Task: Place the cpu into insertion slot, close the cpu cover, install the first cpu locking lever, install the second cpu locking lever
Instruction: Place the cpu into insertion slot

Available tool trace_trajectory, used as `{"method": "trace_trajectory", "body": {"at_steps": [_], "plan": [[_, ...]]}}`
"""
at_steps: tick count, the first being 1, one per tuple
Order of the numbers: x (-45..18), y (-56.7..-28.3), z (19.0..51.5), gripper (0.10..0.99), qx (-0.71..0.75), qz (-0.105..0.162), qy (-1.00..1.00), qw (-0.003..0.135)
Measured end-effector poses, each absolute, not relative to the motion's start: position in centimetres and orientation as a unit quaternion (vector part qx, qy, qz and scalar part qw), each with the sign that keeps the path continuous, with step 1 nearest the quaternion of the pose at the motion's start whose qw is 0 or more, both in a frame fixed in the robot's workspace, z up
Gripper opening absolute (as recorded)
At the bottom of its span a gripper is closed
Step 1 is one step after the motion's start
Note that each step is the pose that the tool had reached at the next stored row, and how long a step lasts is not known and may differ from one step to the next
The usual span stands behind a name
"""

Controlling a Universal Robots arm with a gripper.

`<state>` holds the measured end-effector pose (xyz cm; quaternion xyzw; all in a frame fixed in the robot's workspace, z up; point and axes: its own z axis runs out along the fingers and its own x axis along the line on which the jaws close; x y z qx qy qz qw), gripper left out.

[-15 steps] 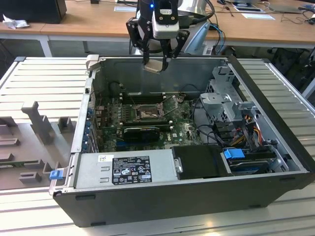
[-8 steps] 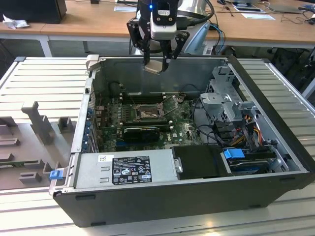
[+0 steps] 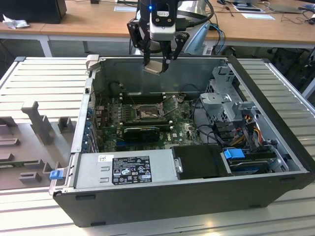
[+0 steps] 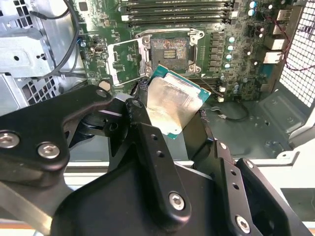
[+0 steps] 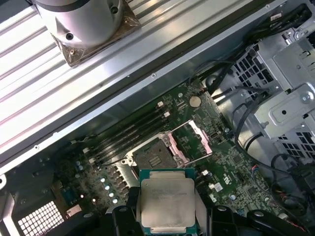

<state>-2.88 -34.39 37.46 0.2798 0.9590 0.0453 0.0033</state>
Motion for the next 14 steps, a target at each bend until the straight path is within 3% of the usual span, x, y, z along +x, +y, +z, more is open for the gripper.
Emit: {"method": "trace_trajectory", "body": {"at_steps": [14], "plan": [[-2.88,-34.38,37.44,0.529,0.33,0.045,0.943,0.006]]}}
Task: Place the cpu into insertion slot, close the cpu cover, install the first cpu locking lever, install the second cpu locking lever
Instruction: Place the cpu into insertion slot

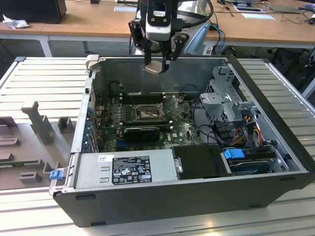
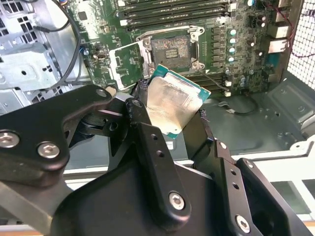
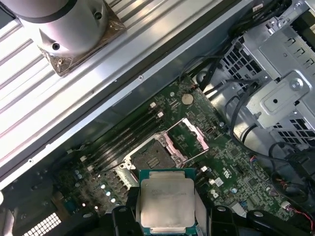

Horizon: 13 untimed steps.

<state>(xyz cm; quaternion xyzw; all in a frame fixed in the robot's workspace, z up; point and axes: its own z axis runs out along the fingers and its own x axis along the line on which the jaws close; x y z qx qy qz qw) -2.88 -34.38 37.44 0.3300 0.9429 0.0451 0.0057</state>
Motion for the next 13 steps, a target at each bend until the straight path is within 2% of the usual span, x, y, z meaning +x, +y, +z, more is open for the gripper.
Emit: {"method": "trace_trajectory", "body": {"at_steps": [13], "plan": [[-2.88,-34.38,37.35,0.529,0.426,0.044,0.903,0.01]]}}
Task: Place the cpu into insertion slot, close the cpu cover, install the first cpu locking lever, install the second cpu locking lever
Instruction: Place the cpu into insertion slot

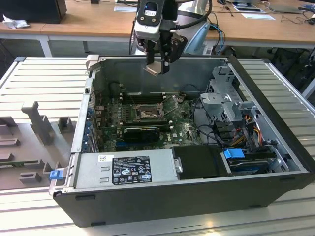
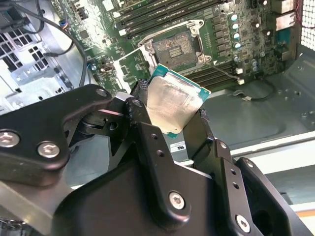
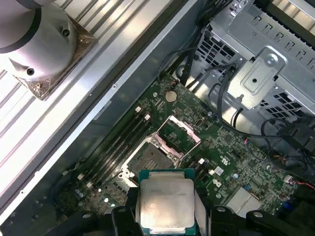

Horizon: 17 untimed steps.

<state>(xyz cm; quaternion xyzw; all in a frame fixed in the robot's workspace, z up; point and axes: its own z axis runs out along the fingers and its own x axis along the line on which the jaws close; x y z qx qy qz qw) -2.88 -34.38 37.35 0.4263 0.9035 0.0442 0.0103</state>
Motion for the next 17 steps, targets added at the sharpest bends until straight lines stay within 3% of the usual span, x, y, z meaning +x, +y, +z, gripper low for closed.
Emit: {"method": "trace_trajectory", "body": {"at_steps": [17], "plan": [[-2.88,-34.38,37.31,0.529,0.505,0.043,0.862,0.014]]}}
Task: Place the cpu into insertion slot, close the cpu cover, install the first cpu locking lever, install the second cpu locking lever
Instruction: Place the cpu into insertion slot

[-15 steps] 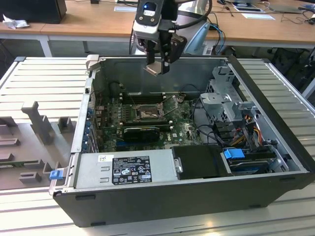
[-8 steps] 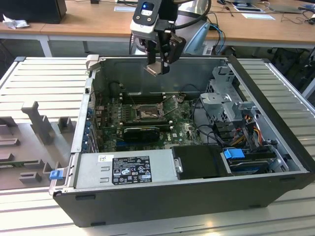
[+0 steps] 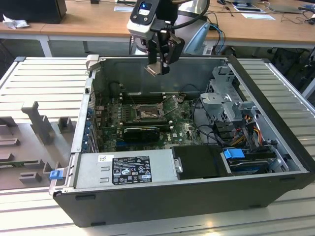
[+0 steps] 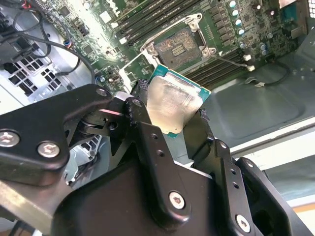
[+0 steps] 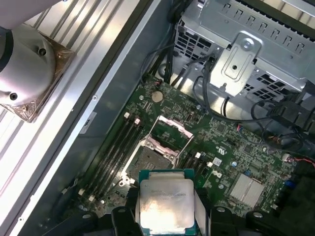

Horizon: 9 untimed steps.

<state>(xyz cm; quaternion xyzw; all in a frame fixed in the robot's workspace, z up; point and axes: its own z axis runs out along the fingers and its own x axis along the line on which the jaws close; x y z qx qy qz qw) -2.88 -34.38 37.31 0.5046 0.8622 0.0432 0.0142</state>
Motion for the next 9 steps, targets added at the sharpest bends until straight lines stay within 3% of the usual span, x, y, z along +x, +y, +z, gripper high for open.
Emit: {"method": "trace_trajectory", "body": {"at_steps": [9], "plan": [[-2.88,-34.38,37.26,0.529,0.534,0.043,0.844,0.016]]}}
